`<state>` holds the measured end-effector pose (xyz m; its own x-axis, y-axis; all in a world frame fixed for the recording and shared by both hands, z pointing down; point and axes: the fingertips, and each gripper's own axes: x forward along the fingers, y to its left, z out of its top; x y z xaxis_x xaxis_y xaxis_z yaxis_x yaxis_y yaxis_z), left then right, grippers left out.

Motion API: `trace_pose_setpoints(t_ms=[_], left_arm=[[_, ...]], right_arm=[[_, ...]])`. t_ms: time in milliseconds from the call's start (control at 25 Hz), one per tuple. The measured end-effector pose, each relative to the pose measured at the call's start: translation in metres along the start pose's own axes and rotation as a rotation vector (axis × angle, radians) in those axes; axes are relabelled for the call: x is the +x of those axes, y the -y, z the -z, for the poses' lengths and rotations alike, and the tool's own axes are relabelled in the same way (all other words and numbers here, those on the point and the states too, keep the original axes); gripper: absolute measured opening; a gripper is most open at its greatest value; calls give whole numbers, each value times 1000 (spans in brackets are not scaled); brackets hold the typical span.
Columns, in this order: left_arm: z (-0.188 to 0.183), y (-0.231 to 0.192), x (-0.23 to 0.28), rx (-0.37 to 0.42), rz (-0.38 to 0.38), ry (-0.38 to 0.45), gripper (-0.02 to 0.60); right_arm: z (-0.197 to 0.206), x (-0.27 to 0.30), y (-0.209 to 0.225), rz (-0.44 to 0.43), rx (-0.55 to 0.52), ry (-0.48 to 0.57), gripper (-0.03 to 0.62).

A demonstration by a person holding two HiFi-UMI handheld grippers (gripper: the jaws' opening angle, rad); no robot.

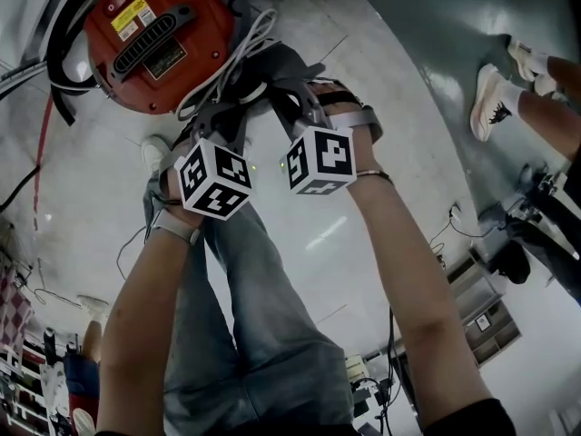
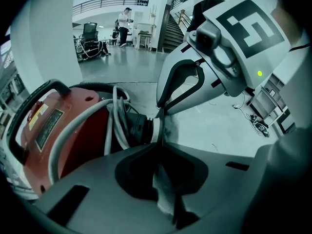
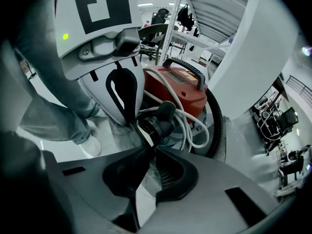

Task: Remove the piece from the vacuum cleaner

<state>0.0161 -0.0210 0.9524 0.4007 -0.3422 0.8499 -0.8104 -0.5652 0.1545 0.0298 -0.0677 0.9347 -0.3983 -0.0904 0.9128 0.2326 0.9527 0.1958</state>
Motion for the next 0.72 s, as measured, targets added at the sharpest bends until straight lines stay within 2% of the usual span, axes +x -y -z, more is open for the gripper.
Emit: trace_pose_setpoints(t_ms=[720], left_arm=[[2, 3, -2, 12, 14, -22, 40]], right_arm=[[3, -5, -6, 21, 65, 4, 58]])
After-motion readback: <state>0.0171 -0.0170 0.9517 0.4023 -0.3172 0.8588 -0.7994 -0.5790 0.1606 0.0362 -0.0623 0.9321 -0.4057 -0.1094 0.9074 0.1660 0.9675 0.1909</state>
